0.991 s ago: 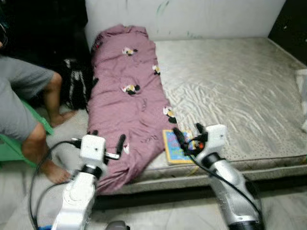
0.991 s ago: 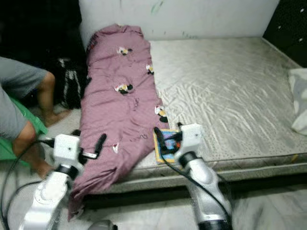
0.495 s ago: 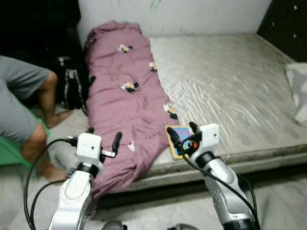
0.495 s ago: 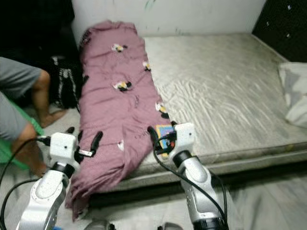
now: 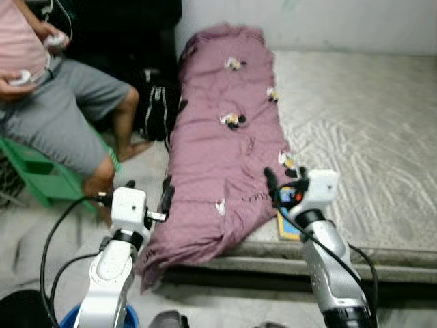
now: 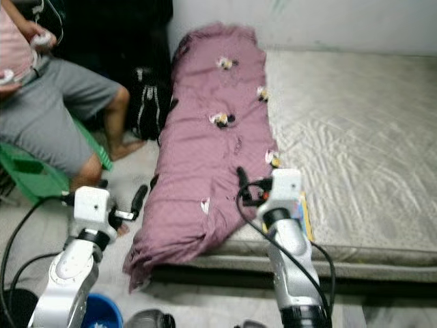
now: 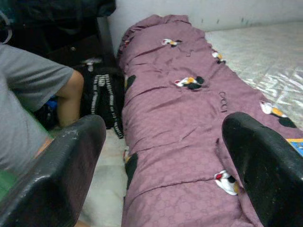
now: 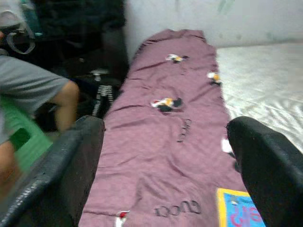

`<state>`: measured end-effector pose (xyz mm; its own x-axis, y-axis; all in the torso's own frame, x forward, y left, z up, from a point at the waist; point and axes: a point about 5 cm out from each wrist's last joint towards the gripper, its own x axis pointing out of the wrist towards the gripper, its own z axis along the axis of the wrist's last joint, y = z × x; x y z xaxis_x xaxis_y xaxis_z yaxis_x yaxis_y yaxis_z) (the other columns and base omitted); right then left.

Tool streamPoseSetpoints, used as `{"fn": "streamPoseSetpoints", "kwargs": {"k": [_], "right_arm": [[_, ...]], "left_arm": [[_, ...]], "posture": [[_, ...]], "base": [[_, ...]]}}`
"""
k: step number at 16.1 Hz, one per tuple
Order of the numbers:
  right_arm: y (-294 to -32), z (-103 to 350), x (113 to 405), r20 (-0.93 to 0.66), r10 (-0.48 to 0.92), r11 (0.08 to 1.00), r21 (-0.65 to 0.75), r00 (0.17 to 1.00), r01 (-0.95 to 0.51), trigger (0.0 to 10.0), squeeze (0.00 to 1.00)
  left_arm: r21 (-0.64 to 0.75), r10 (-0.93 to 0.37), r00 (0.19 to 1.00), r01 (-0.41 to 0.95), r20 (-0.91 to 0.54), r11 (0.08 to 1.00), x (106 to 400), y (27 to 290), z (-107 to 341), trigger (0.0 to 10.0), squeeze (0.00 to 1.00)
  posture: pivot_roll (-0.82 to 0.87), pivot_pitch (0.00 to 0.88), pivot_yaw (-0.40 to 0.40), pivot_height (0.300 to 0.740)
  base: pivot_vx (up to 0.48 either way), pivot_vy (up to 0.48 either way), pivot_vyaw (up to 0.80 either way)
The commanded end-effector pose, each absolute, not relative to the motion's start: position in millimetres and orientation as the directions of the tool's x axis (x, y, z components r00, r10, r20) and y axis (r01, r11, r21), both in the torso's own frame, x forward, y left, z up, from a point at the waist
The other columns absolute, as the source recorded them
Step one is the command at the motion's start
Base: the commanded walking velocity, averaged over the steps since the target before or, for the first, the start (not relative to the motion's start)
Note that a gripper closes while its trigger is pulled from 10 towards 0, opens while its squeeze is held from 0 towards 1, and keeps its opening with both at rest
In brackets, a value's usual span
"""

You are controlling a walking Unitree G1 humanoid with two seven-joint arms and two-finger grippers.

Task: Clean up the room

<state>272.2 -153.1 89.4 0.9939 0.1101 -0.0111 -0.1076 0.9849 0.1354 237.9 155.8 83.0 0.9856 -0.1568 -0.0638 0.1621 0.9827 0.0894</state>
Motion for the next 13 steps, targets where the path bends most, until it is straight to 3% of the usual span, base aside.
{"fn": "streamPoseSetpoints", "kwargs": {"k": [1,6,10,13], "right_arm": [[-156.4,88.5,272.2,-0.016,0.068,0.989,0.134,0.998,-0.065,10.0,0.0],[-150.4,87.1,270.7,-0.014,0.041,0.988,0.147,0.999,-0.039,10.0,0.0],[-163.2,87.6,262.4,-0.008,0.014,0.991,0.132,1.0,-0.013,10.0,0.0],[-180.4,99.5,258.3,0.046,0.023,1.0,0.007,0.999,-0.024,10.0,0.0]], "left_arm": [[0.083,-0.177,0.983,0.18,-0.042,0.98,242.3,154.6,88.1,10.0,0.0],[0.089,-0.19,0.981,0.192,-0.04,0.977,244.6,158.4,88.8,10.0,0.0],[0.07,-0.15,0.987,0.154,-0.056,0.986,238.5,164.1,82.4,10.0,0.0],[0.174,-0.197,0.978,0.205,-0.063,0.963,237.8,179.7,82.8,10.0,0.0]], "posture": [[-0.03,0.0,0.011,0.74],[-0.03,0.0,0.032,0.74],[-0.04,0.0,0.023,0.74],[-0.03,0.0,0.014,0.74]], "base": [[0.0,0.0,0.0],[0.0,0.0,-0.22],[0.0,0.0,0.0],[0.0,0.0,0.0]]}}
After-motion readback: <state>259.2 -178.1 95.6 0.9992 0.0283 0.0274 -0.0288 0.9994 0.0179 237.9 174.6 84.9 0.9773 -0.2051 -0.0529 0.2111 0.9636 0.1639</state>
